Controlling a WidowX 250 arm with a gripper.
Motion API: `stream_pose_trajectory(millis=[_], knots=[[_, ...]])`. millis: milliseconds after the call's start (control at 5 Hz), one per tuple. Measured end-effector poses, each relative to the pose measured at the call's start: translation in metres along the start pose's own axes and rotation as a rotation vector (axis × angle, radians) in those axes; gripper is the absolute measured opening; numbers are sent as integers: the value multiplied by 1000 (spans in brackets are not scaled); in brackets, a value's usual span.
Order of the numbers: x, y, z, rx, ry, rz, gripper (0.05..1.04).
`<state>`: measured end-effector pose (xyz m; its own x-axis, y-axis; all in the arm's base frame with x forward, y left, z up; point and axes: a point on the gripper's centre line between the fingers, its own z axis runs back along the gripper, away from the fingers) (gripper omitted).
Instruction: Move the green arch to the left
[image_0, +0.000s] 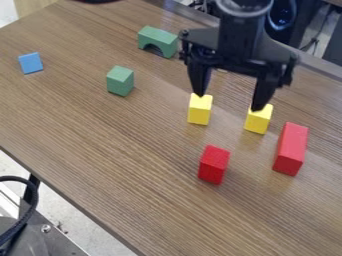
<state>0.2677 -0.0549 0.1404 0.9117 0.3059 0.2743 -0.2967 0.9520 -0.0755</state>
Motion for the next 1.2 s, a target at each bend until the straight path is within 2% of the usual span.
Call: stream_pose_trajectory(millis=[200, 400, 600, 800, 1000, 1200], knots=[[31, 15, -4, 14, -13, 68, 999], [68, 39, -14, 45, -43, 198, 999], [90, 52, -27, 89, -92, 392, 999], [115, 60, -39, 172, -168, 573, 999], [139, 62, -49, 226, -208, 756, 999], [155, 65, -54, 205, -192, 901, 999]])
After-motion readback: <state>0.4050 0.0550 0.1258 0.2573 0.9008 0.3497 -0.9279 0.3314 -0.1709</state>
